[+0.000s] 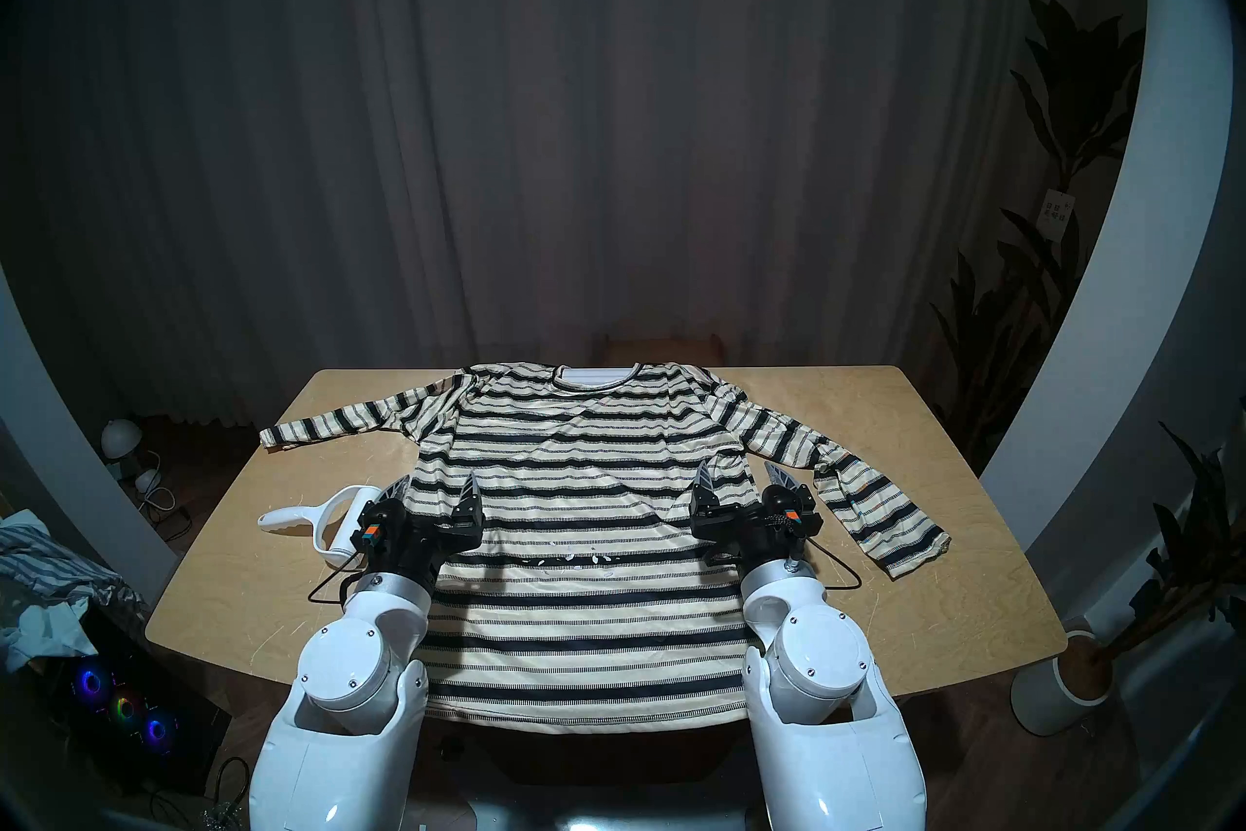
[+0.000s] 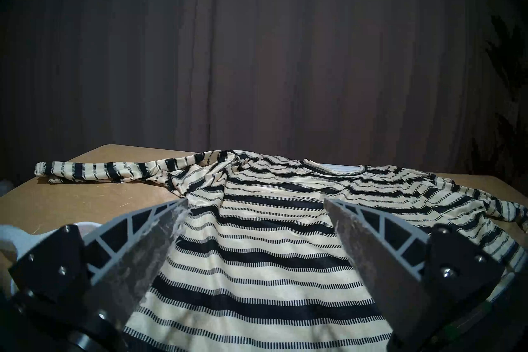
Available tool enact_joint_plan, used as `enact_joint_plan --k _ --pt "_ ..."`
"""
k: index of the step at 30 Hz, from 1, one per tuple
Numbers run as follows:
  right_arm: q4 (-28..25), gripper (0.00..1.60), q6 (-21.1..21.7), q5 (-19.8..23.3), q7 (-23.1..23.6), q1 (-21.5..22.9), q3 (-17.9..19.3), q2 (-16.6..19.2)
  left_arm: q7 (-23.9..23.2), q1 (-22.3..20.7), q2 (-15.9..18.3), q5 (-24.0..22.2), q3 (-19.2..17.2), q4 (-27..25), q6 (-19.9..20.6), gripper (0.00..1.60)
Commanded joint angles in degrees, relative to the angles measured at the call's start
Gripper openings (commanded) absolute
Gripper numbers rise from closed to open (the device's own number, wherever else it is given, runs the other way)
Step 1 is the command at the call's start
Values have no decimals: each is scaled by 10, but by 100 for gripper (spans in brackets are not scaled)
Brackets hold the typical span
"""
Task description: Use the fur roller to clean a top
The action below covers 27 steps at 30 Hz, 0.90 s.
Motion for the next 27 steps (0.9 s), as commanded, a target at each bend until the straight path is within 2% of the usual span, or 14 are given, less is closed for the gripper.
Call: enact_joint_plan --k 1,3,6,7,11,14,19,21,22,27 --pt "-51 160 14 46 19 -3 12 -7 8 53 -2 -10 -24 -68 -14 160" --pt "-60 160 -2 26 19 -13 11 8 10 67 2 -3 -29 -81 -19 160" --pt "-54 160 -53 -25 17 -26 7 32 15 88 1 1 -32 -107 -8 160" --pt "-54 160 -50 -33 17 -30 9 36 16 91 2 2 -33 -108 -9 160" --pt "-33 160 -85 -61 15 -33 20 46 28 117 -1 3 -46 -139 14 160" --pt "-18 160 -109 -65 28 -27 29 57 41 129 14 35 -57 -152 36 160" --pt "15 160 -143 -48 61 -3 41 77 41 139 22 27 -90 -165 71 160" --pt "25 160 -154 -53 68 8 43 85 35 138 23 10 -107 -171 81 160" --pt "29 160 -155 -51 76 14 43 90 29 134 11 -23 -118 -177 90 160" --pt "39 160 -158 -52 83 32 44 90 10 116 -12 -109 -159 -195 117 160"
